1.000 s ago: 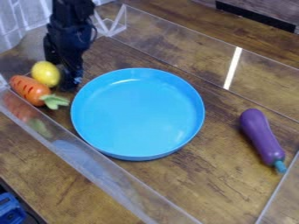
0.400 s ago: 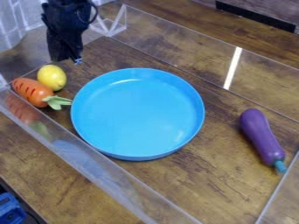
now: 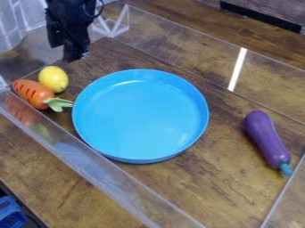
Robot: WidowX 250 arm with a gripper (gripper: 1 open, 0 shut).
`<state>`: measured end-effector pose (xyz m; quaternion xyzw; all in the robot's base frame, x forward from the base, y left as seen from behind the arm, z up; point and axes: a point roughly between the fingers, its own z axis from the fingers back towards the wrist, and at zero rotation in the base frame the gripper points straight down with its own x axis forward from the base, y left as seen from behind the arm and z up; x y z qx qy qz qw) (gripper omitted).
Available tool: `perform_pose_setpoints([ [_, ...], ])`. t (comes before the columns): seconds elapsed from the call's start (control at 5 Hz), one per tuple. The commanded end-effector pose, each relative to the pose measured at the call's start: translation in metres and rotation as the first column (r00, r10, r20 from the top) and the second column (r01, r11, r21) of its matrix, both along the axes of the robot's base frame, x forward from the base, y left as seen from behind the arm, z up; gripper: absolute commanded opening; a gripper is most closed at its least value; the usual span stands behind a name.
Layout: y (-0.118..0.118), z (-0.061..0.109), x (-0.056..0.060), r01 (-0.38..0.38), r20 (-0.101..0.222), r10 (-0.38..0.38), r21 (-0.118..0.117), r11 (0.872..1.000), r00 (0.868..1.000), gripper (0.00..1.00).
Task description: Remove the lemon from the blue tray and put it on the table
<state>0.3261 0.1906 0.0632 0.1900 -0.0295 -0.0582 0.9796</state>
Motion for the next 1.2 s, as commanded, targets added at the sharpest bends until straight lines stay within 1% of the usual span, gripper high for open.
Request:
perform_pose_setpoints([
  [0.0,-0.003,0.024,0.008,-0.041,0.065,0.04,0.023,0.999,0.997,1.0],
  [0.2,-0.004,0.025,0.005,-0.086,0.068,0.085,0.012,0.996,0.994,1.0],
  [0.8,-0.004,-0.001,0.005,-0.014,0.07,0.016,-0.025,1.0,0.997,1.0],
  [1.0,0.002,-0.005,0.004,-0.077,0.073,0.08,-0.044,0.996,0.994,1.0],
])
